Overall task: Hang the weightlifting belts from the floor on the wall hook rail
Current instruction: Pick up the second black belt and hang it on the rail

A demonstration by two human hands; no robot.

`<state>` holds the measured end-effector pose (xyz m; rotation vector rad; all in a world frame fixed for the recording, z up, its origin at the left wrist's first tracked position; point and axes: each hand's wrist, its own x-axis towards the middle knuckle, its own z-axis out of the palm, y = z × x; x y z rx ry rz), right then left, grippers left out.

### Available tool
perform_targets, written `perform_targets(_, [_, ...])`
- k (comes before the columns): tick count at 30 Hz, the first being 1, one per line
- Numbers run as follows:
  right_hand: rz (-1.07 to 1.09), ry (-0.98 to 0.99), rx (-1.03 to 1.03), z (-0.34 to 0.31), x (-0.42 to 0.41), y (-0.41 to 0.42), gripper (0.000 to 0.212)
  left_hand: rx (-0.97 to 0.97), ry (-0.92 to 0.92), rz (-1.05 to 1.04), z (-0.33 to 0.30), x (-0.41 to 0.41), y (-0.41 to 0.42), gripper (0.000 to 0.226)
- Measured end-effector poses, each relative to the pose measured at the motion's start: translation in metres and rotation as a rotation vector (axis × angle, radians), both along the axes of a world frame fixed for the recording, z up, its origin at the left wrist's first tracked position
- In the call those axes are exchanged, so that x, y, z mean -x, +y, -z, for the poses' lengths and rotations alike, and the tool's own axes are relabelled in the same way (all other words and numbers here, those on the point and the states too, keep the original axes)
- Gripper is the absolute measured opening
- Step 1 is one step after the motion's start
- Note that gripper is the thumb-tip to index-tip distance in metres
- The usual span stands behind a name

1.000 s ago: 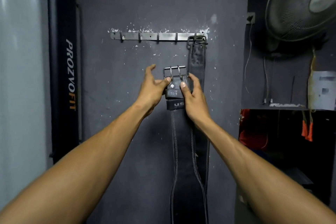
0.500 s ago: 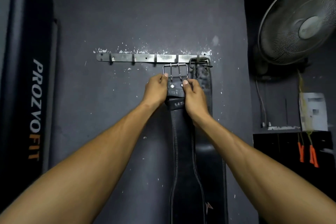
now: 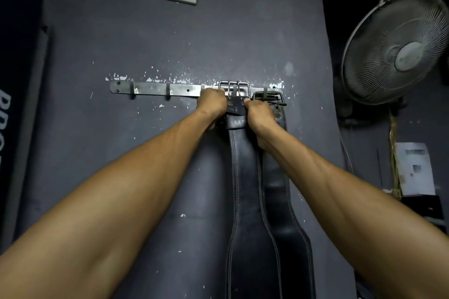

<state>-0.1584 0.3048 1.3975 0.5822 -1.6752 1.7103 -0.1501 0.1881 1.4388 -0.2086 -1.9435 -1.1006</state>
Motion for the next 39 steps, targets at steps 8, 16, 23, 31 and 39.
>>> perform_targets(8, [0.112,-0.024,-0.195,0.020,0.021,0.010,0.037,0.002,-0.039,0.101,0.017,0.020,-0.009,0.043])
perform_targets(16, [-0.149,0.132,-0.008,0.067,0.025,0.015,0.041,-0.110,-0.049,0.345,0.070,0.008,-0.009,0.054])
perform_targets(23, [0.200,0.187,-0.252,0.078,0.005,0.031,0.038,-0.146,-0.014,0.409,0.095,-0.003,-0.002,0.038])
perform_targets(31, [-0.179,-0.062,-0.238,0.144,-0.015,0.050,0.020,-0.204,-0.087,0.515,0.192,-0.028,0.005,0.021])
perform_targets(39, [-0.355,-0.161,-0.191,0.234,-0.031,0.049,0.025,-0.183,-0.204,0.448,0.283,-0.057,0.002,0.035])
